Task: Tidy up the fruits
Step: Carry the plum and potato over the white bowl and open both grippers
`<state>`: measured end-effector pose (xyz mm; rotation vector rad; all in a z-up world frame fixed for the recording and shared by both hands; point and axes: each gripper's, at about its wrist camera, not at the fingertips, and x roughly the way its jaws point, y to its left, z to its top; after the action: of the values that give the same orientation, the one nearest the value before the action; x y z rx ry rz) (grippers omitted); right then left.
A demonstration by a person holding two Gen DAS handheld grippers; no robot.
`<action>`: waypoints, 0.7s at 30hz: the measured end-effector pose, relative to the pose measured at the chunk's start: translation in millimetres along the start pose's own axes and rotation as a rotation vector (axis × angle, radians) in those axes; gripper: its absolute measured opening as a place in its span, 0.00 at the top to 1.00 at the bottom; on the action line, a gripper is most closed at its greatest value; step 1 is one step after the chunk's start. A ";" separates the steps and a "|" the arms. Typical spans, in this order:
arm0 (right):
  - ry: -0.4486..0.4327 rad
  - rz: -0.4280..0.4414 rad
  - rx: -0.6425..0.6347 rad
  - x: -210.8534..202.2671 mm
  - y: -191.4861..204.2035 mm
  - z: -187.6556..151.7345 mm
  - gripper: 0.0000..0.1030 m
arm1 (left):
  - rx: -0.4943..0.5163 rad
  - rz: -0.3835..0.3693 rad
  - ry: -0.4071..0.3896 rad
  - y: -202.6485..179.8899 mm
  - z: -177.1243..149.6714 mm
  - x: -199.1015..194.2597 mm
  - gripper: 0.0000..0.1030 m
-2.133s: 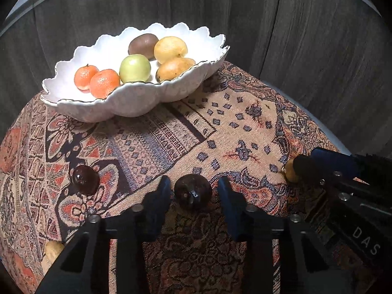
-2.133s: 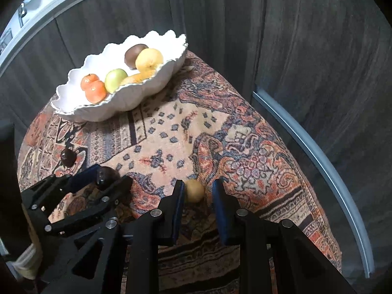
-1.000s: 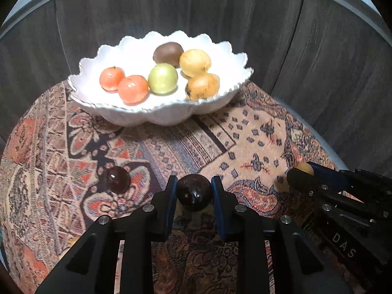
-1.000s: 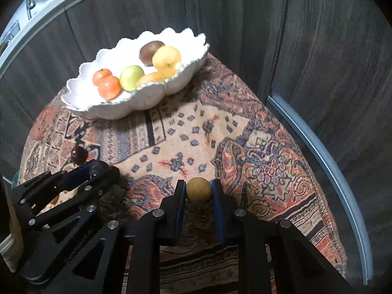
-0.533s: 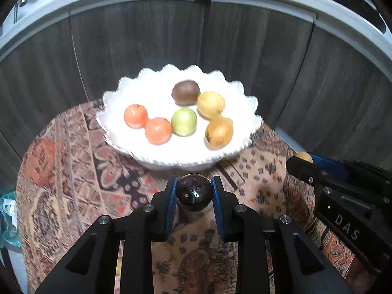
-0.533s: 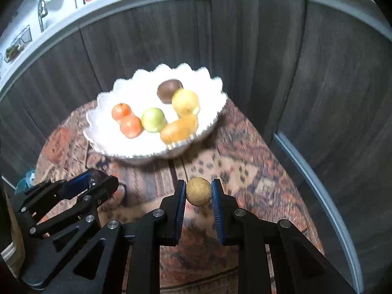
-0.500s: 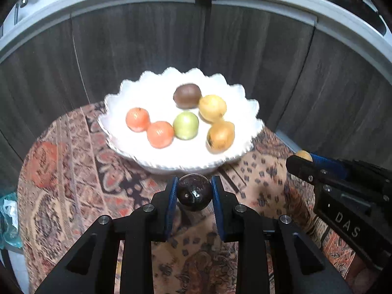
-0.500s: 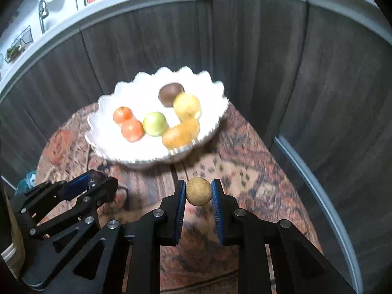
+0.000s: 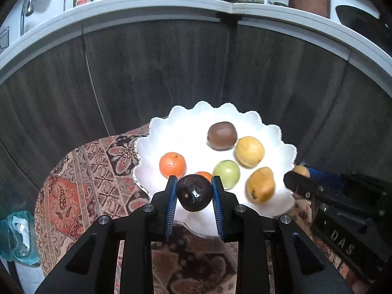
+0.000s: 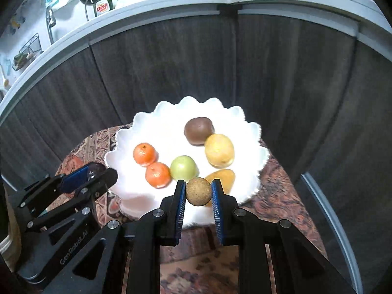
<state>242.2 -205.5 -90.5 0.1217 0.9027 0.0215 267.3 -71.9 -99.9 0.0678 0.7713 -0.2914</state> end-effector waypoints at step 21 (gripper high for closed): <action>0.074 -0.001 -0.008 42.5 10.2 0.4 0.60 | 0.001 -0.002 0.080 18.5 -3.7 38.4 0.53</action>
<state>269.2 -192.5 -122.3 0.1140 0.9761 0.0288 296.2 -62.6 -130.2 0.0802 0.8504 -0.2924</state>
